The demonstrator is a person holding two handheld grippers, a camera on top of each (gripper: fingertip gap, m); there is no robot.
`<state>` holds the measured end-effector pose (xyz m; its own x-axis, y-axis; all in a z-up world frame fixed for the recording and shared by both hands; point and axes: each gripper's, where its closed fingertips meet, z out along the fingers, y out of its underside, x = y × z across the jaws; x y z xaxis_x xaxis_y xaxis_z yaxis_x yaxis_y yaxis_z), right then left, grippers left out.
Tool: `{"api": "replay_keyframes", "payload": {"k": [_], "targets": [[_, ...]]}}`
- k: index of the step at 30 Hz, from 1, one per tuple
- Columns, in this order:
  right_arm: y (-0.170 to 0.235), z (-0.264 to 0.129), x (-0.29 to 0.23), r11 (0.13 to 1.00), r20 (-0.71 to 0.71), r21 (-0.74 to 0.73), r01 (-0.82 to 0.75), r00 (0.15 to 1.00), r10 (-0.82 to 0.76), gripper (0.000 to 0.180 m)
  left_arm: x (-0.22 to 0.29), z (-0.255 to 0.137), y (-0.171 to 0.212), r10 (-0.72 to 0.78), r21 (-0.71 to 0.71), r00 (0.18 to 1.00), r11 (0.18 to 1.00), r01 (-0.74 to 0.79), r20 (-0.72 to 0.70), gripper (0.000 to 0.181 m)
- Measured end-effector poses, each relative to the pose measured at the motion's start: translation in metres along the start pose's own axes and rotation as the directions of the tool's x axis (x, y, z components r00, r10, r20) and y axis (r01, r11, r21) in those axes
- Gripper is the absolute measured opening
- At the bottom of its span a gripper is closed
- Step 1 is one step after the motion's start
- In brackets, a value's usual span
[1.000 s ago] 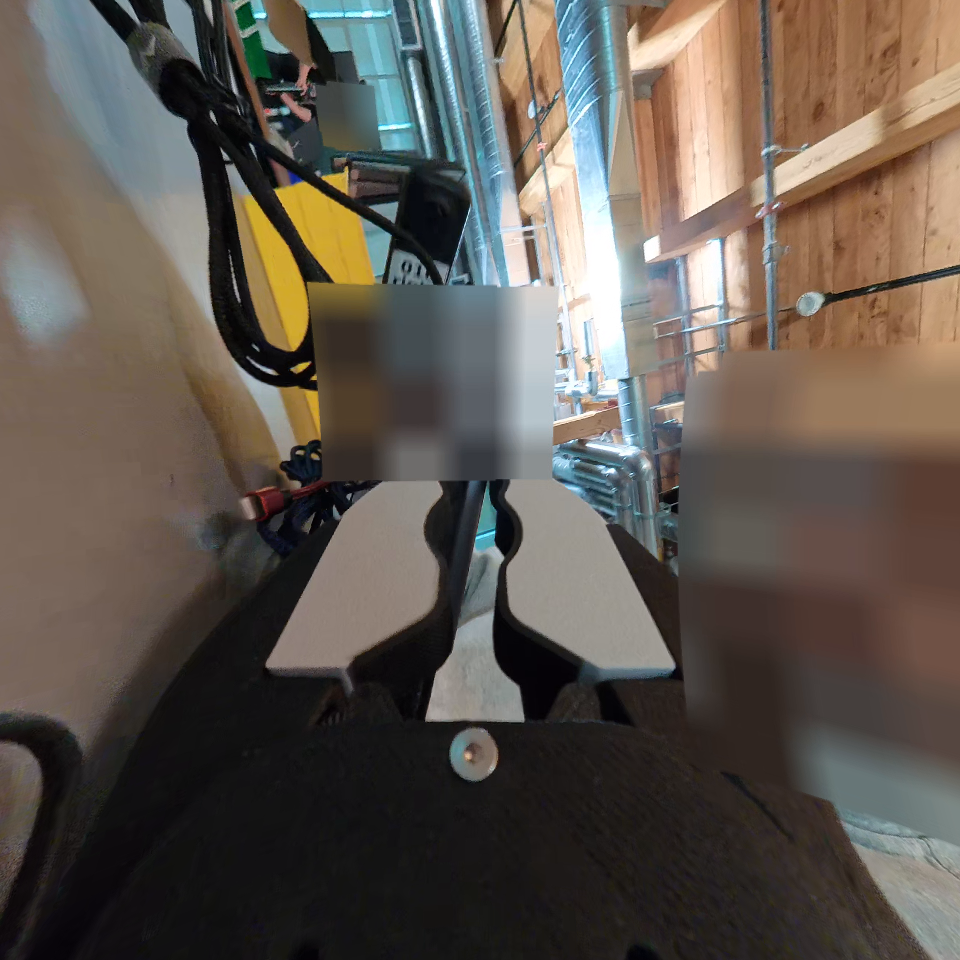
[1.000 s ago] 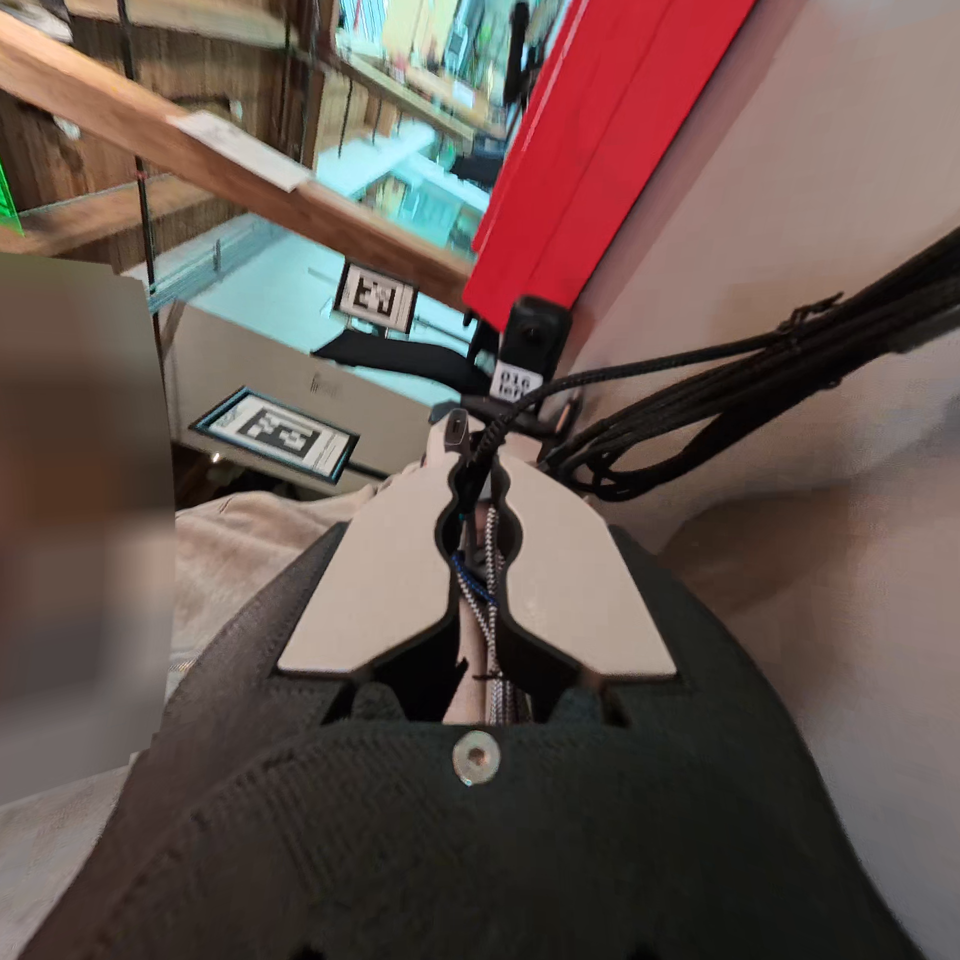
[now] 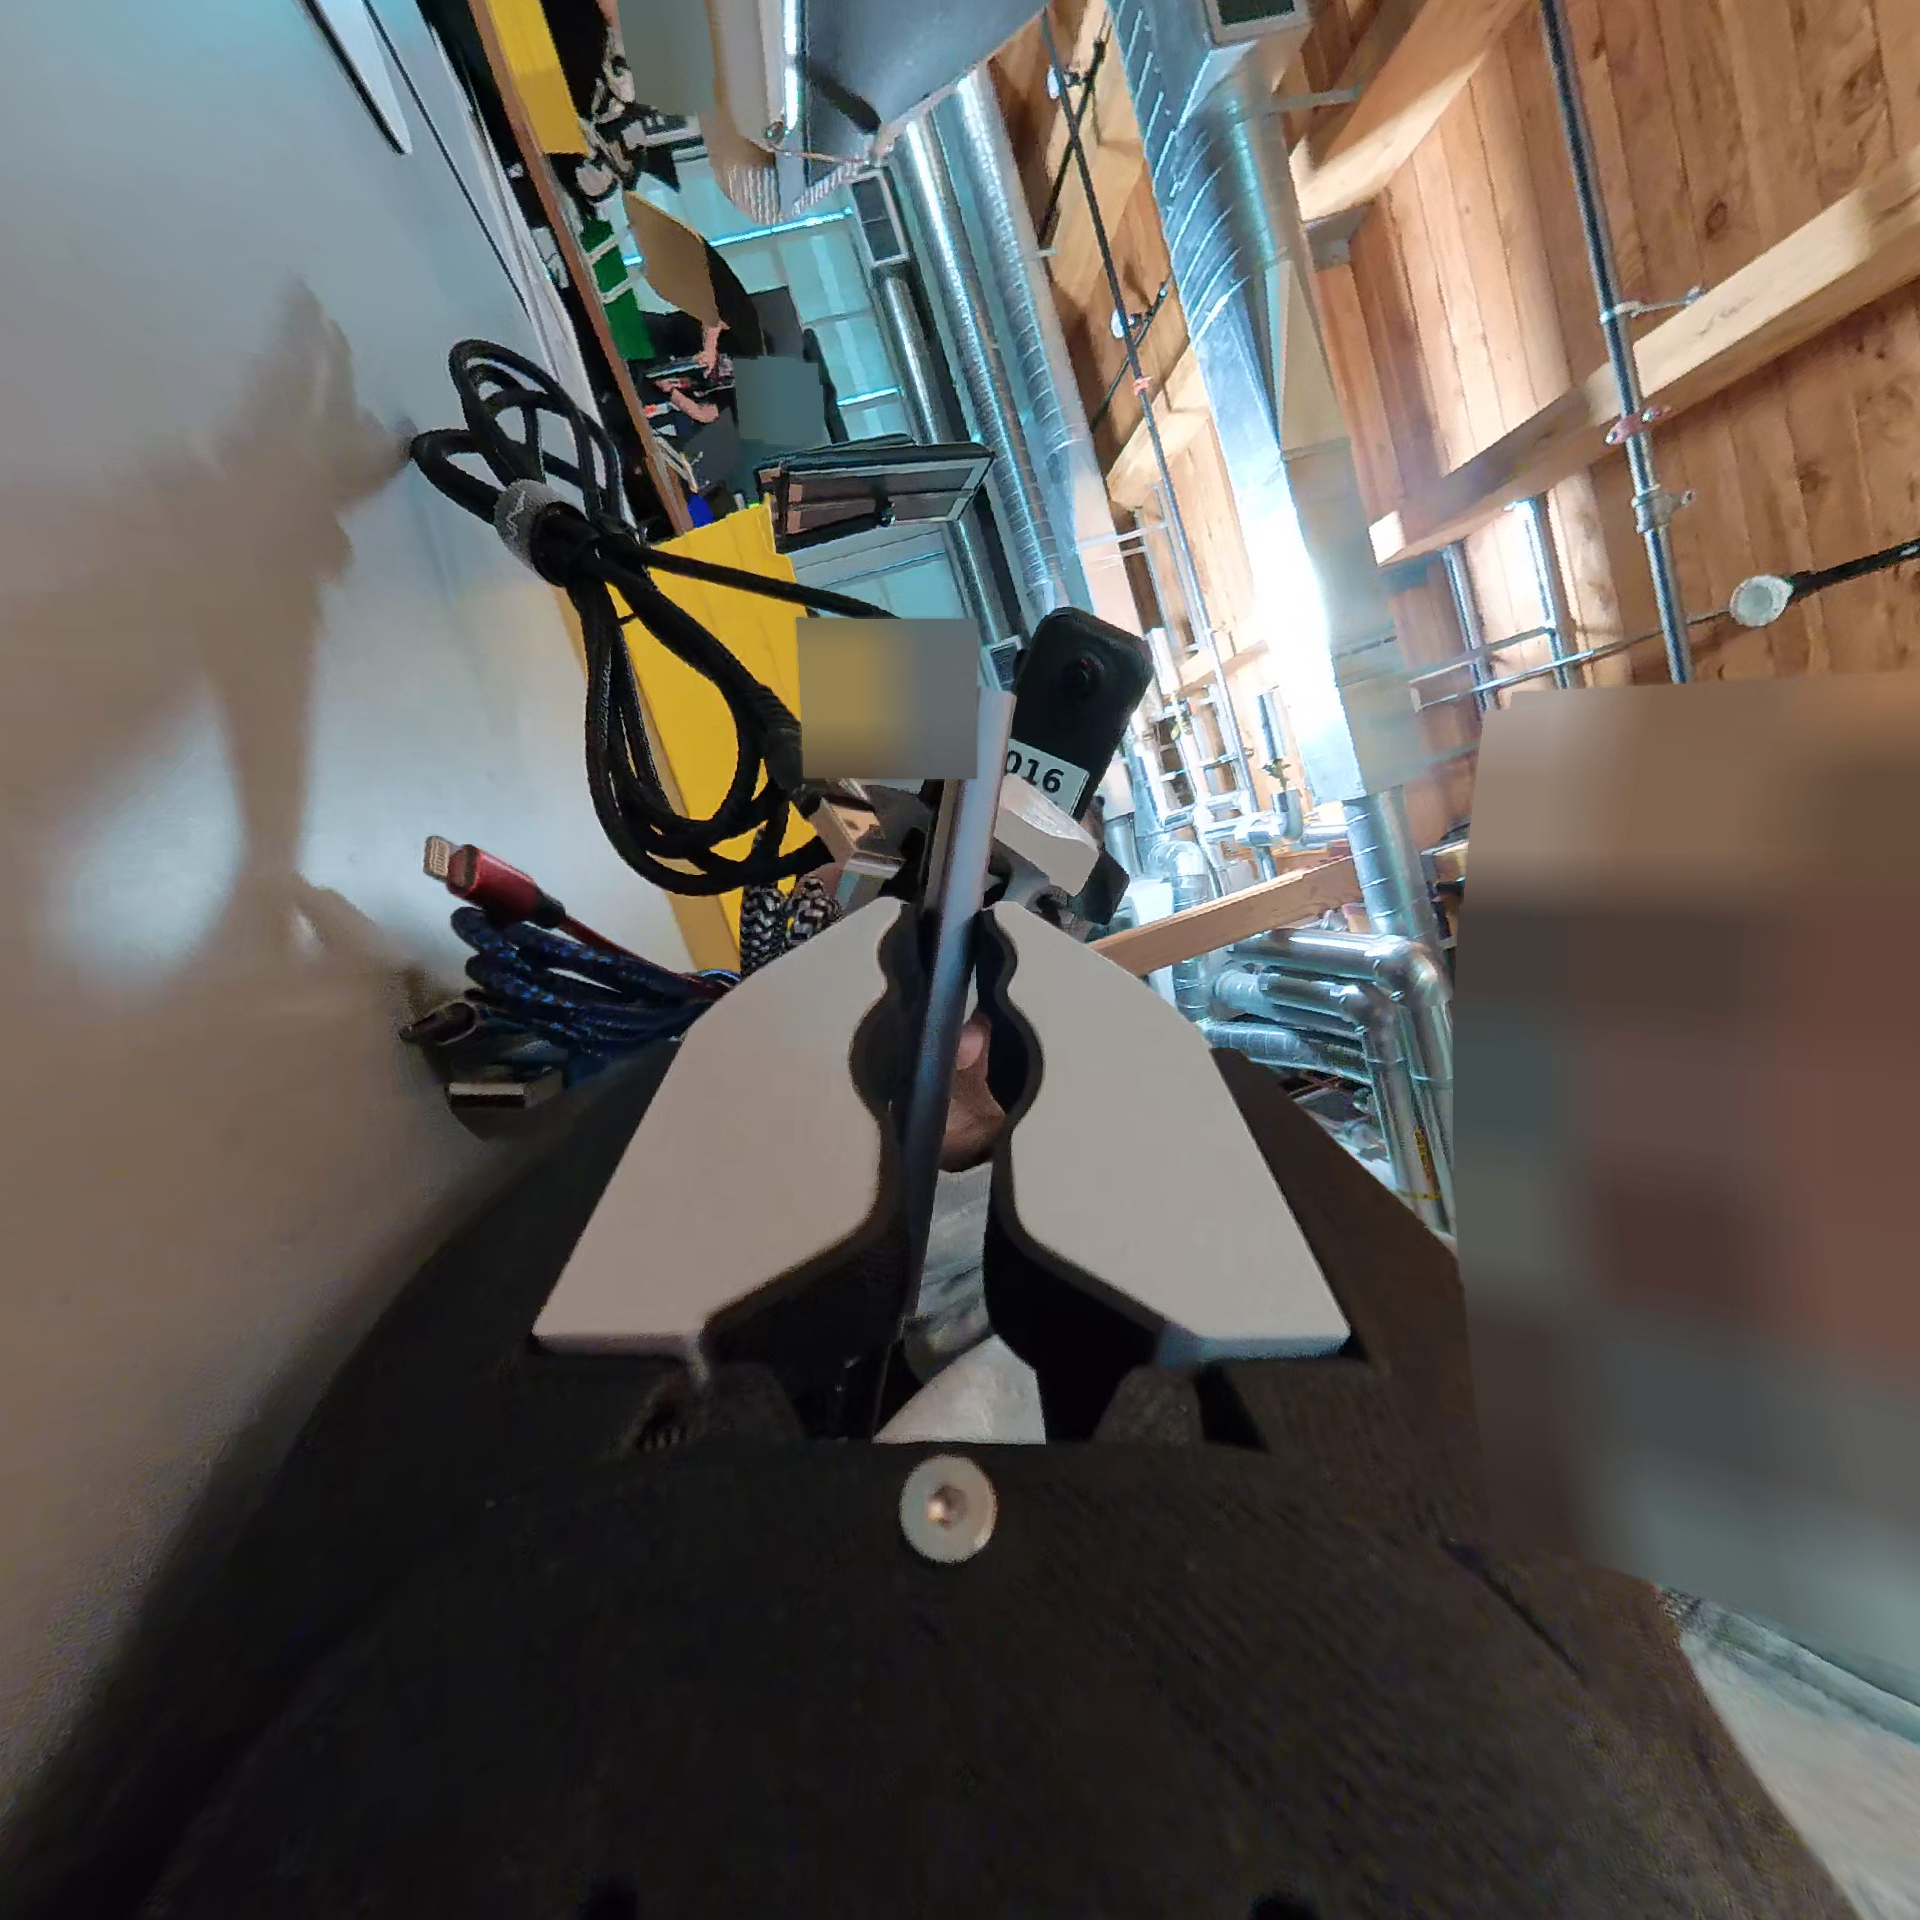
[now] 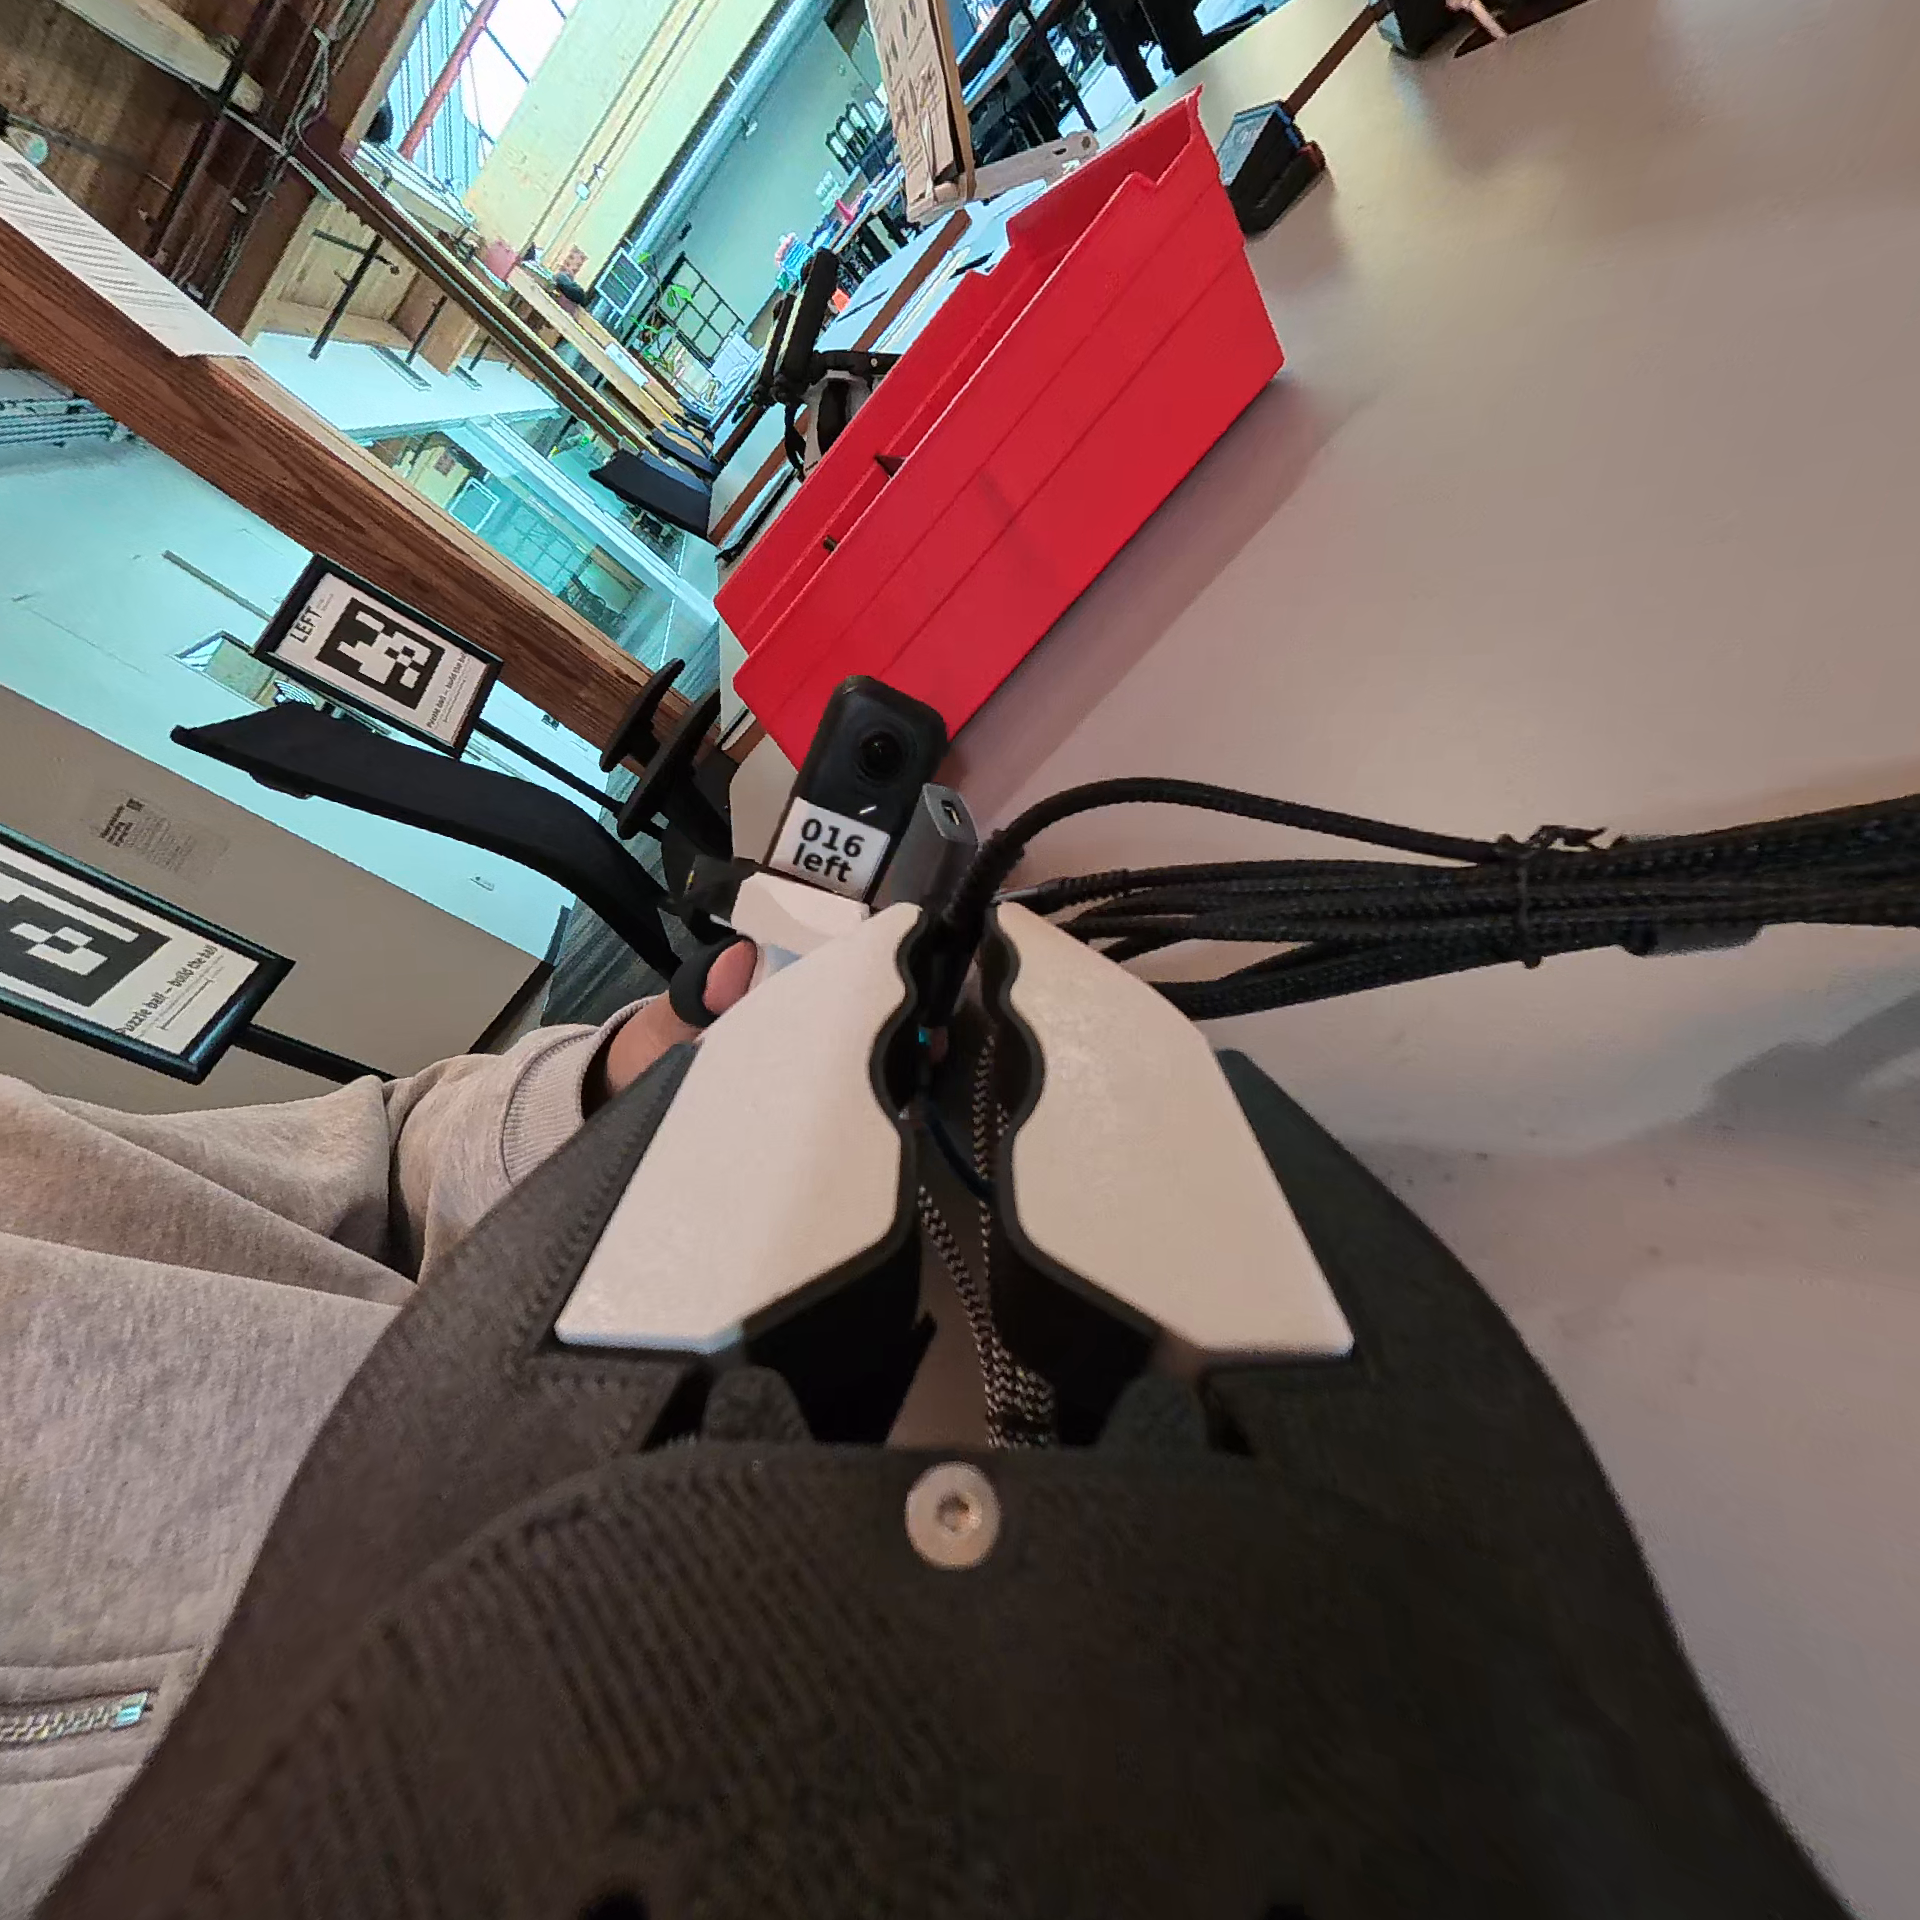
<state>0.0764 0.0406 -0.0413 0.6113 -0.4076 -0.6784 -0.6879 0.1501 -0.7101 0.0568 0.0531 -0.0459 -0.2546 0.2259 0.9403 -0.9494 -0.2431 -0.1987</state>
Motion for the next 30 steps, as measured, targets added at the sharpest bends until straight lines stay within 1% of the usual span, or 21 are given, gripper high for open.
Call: {"api": "replay_keyframes", "payload": {"k": [8, 12, 13, 16, 17, 20, 23, 25, 30], "targets": [[0.000, 0.001, -0.001, 0.998, 0.044, 0.044, -0.040, 0.998, 0.038, 0.009, 0.001, 0.000, 0.001, -0.011, -0.009, 1.000, 1.000, 0.011, -0.017, 0.010], [0.001, 0.001, 0.000, 1.000, 0.047, 0.008, -0.024, 0.999, 0.024, 0.010, 0.001, 0.000, 0.000, -0.006, -0.009, 1.000, 1.000, 0.005, -0.011, 0.010], [0.001, 0.001, -0.001, 1.000, 0.056, -0.007, -0.015, 0.998, 0.016, 0.012, 0.000, 0.000, 0.000, -0.008, -0.009, 1.000, 1.000, 0.008, -0.008, 0.010], [0.003, 0.000, -0.006, 0.998, 0.122, -0.061, -0.021, 0.992, 0.028, 0.028, -0.002, -0.001, -0.001, -0.021, -0.004, 1.000, 1.000, 0.021, -0.002, 0.010], [0.004, -0.001, -0.007, 0.996, 0.143, -0.077, -0.032, 0.989, 0.043, 0.029, -0.002, -0.001, -0.001, -0.019, -0.005, 1.000, 1.000, 0.019, -0.001, 0.010], [0.011, -0.006, -0.006, 0.986, 0.191, -0.161, -0.048, 0.978, 0.079, 0.021, -0.001, -0.001, 0.000, -0.014, -0.011, 1.000, 1.000, 0.014, 0.000, 0.010], [0.017, -0.006, -0.006, 0.978, 0.211, -0.200, -0.064, 0.972, 0.106, 0.015, -0.001, 0.000, 0.002, -0.008, -0.022, 1.000, 1.000, 0.008, 0.001, 0.010], [0.018, -0.005, -0.005, 0.980, 0.206, -0.192, -0.057, 0.974, 0.097, 0.009, -0.001, 0.000, 0.002, -0.005, -0.025, 1.000, 1.000, 0.005, 0.001, 0.010], [0.021, -0.007, -0.005, 0.977, 0.222, -0.206, -0.053, 0.970, 0.099, 0.008, -0.001, 0.000, 0.006, 0.010, -0.064, 1.000, 0.998, -0.009, 0.017, 0.010]]}}
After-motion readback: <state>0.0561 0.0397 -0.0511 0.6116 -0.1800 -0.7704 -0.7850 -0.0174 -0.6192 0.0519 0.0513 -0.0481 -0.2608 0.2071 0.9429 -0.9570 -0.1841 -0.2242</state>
